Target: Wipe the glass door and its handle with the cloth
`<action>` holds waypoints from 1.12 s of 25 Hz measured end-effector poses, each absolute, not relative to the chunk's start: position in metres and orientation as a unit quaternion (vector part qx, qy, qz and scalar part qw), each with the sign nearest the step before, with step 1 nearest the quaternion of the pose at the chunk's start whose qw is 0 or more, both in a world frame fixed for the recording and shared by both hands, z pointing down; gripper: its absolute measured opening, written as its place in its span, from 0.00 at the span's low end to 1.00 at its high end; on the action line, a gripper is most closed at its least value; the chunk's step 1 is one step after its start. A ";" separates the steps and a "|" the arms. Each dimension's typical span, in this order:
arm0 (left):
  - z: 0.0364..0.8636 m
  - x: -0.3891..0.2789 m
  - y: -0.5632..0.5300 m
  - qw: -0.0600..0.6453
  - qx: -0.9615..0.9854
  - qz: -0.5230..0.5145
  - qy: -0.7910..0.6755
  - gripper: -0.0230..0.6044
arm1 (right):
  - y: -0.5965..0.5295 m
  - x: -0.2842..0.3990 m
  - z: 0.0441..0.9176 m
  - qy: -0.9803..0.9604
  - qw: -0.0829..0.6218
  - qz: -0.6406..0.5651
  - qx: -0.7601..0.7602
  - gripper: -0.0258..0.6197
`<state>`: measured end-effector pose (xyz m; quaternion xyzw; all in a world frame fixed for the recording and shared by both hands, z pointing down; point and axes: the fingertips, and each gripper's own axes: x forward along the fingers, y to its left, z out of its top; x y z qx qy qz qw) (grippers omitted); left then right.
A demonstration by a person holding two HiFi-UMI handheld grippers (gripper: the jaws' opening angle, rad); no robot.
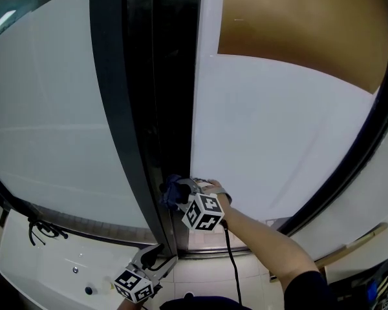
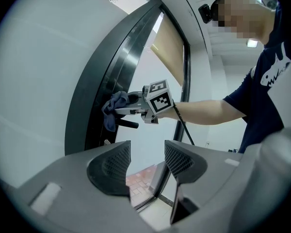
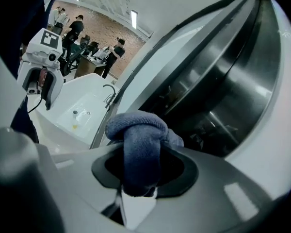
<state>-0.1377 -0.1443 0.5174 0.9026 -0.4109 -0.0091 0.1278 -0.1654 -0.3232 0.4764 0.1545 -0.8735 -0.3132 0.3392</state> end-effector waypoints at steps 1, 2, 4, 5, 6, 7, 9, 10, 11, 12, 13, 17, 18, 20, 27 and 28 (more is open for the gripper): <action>0.517 -0.137 -0.145 0.128 0.903 -0.007 -0.410 0.38 | -0.322 -0.165 0.481 -0.873 0.347 -0.309 0.148 0.25; 0.515 -0.136 -0.146 0.127 0.903 -0.006 -0.410 0.38 | -0.320 -0.163 0.486 -0.873 0.356 -0.303 0.142 0.25; 0.512 -0.133 -0.149 0.126 0.905 -0.005 -0.407 0.38 | -0.318 -0.159 0.492 -0.877 0.363 -0.286 0.135 0.24; 0.512 -0.130 -0.149 0.125 0.906 -0.007 -0.405 0.38 | -0.317 -0.157 0.493 -0.880 0.362 -0.276 0.135 0.24; 0.513 -0.128 -0.150 0.123 0.908 -0.008 -0.401 0.38 | -0.316 -0.154 0.493 -0.883 0.361 -0.269 0.135 0.24; 0.513 -0.125 -0.150 0.123 0.909 -0.009 -0.398 0.38 | -0.315 -0.150 0.493 -0.884 0.361 -0.265 0.135 0.24; 0.512 -0.121 -0.151 0.121 0.911 -0.007 -0.393 0.38 | -0.312 -0.140 0.495 -0.880 0.369 -0.268 0.132 0.24; 0.511 -0.119 -0.151 0.120 0.912 -0.005 -0.391 0.38 | -0.311 -0.133 0.496 -0.877 0.375 -0.272 0.131 0.24; 0.510 -0.118 -0.152 0.119 0.913 -0.004 -0.390 0.38 | -0.310 -0.125 0.497 -0.873 0.381 -0.276 0.130 0.24; 0.510 -0.116 -0.152 0.118 0.914 -0.003 -0.389 0.38 | -0.309 -0.117 0.500 -0.868 0.388 -0.279 0.130 0.24; 0.509 -0.115 -0.153 0.117 0.914 -0.003 -0.388 0.38 | -0.309 -0.108 0.502 -0.864 0.396 -0.283 0.132 0.24; 0.503 -0.104 -0.153 0.115 0.918 0.003 -0.381 0.38 | -0.313 -0.073 0.510 -0.841 0.422 -0.304 0.150 0.24; 0.503 -0.100 -0.153 0.114 0.919 0.003 -0.377 0.38 | -0.314 -0.065 0.511 -0.838 0.426 -0.303 0.156 0.24; 0.505 -0.093 -0.151 0.112 0.923 0.001 -0.369 0.38 | -0.317 -0.052 0.513 -0.834 0.434 -0.297 0.165 0.24; 0.501 -0.086 -0.146 0.111 0.924 0.002 -0.366 0.38 | -0.308 -0.045 0.497 -0.828 0.415 -0.324 0.192 0.24; 0.503 -0.089 -0.145 0.111 0.923 0.001 -0.368 0.38 | -0.301 -0.054 0.490 -0.826 0.406 -0.341 0.190 0.24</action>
